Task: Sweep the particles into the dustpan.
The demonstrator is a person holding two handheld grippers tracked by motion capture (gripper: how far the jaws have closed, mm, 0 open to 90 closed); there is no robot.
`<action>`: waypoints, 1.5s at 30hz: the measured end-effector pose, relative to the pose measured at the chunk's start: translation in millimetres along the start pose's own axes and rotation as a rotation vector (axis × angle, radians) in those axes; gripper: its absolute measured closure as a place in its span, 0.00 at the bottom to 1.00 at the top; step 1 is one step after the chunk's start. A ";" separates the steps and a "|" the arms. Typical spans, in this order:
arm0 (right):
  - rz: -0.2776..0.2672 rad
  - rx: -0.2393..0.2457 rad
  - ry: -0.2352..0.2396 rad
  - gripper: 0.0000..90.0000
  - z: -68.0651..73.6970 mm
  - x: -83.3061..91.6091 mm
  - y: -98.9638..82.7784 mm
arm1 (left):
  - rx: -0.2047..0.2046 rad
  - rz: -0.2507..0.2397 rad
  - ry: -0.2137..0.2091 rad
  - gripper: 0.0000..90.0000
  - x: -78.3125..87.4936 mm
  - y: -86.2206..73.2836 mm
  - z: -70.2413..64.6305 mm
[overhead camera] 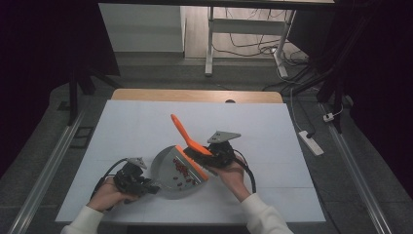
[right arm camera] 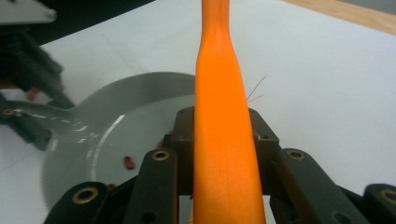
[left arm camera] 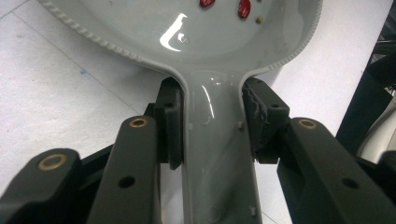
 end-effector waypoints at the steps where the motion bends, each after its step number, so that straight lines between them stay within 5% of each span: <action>1: 0.000 -0.001 -0.012 0.78 -4.1 1.3 -0.5 | 0.000 0.000 0.000 0.68 0.0 0.0 0.0; 8: 0.024 -0.004 -0.049 0.78 -18.5 1.4 -8.0 | -0.001 -0.001 0.004 0.68 -0.3 -0.1 0.3; 35: 0.027 0.009 -0.068 0.78 -24.1 9.6 -8.6 | -0.004 -0.058 0.023 0.68 2.1 4.1 -1.3; 45: 0.012 0.007 -0.077 0.78 -27.5 23.5 -7.7 | 0.008 -0.120 0.027 0.68 6.9 10.0 -6.2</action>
Point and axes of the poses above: each handheld gripper's, and its own axes: x roughly backward along the jaws, y roughly out of its top, z roughly to its left, the point moved 9 cm from there along -x, roughly forward along the jaws, and after that the axes turned 4 degrees about -y, right-handed, at the moved point
